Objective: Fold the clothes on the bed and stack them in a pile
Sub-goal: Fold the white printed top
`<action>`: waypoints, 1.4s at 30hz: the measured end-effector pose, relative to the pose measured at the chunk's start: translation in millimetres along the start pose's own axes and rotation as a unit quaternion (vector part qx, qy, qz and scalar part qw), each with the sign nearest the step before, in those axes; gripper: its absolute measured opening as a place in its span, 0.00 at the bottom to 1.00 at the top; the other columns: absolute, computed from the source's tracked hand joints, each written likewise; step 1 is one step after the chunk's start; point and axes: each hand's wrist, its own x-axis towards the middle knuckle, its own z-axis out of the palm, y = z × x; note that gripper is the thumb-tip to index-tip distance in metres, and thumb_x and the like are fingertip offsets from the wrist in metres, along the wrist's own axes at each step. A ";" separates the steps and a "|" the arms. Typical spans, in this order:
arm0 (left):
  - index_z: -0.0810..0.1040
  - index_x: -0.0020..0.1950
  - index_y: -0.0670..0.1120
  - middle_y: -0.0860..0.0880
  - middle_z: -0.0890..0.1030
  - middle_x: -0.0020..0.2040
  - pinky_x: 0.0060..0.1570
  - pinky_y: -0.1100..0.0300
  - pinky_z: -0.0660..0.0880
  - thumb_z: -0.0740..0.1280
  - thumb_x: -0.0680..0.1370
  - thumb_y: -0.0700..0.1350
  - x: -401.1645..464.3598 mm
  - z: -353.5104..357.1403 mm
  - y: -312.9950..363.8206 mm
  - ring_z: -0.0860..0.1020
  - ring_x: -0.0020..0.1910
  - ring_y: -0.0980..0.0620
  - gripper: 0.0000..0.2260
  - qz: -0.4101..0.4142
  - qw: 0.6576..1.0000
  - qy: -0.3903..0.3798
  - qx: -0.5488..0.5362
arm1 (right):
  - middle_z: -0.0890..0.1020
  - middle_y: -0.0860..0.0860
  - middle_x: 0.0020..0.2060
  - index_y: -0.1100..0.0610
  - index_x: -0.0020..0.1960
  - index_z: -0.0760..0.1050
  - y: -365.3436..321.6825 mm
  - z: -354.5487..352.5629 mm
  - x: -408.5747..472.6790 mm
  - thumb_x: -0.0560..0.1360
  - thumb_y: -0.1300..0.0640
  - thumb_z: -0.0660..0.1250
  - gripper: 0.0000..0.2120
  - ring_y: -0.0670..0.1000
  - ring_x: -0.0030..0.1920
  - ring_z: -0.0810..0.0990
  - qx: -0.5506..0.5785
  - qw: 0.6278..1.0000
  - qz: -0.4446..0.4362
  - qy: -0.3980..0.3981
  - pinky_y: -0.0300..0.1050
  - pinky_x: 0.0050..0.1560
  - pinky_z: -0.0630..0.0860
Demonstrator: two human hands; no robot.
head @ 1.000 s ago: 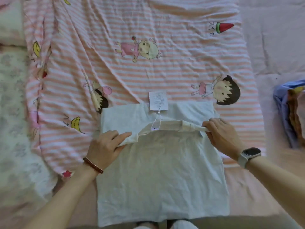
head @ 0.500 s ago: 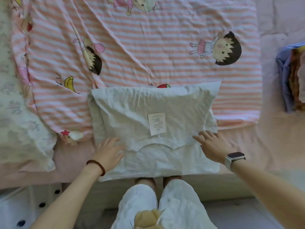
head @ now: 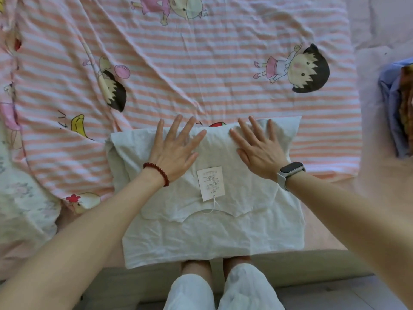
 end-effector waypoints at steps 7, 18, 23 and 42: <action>0.23 0.68 0.58 0.50 0.33 0.73 0.66 0.40 0.28 0.28 0.75 0.62 -23.4 49.7 -17.1 0.34 0.74 0.48 0.24 -0.035 0.997 -0.053 0.041 | 0.45 0.48 0.76 0.40 0.72 0.38 21.1 26.8 -2.3 0.75 0.38 0.34 0.25 0.56 0.76 0.43 -0.041 0.998 0.011 -0.052 0.67 0.69 0.37; 0.61 0.73 0.47 0.44 0.69 0.69 0.65 0.45 0.61 0.62 0.77 0.54 -11.4 2.1 -104.6 0.65 0.67 0.43 0.27 -0.186 0.967 -0.087 -0.148 | 0.71 0.54 0.65 0.51 0.70 0.65 75.3 -17.6 20.1 0.79 0.49 0.57 0.20 0.57 0.65 0.67 0.033 0.993 0.114 -0.022 0.54 0.63 0.61; 0.76 0.52 0.43 0.50 0.73 0.43 0.40 0.56 0.66 0.64 0.77 0.49 -5.5 -14.1 -119.5 0.75 0.50 0.43 0.11 -0.171 0.939 -0.161 -0.252 | 0.76 0.54 0.53 0.58 0.54 0.73 75.1 -33.2 20.2 0.79 0.53 0.59 0.10 0.58 0.49 0.75 0.096 0.985 0.140 -0.037 0.46 0.42 0.64; 0.76 0.57 0.47 0.42 0.80 0.51 0.39 0.56 0.66 0.61 0.79 0.48 55.7 -160.4 -169.2 0.77 0.50 0.41 0.10 -0.207 0.969 0.056 -0.127 | 0.80 0.57 0.51 0.58 0.53 0.77 117.3 -185.0 51.9 0.76 0.57 0.63 0.08 0.61 0.49 0.77 0.097 0.965 0.199 0.141 0.48 0.45 0.68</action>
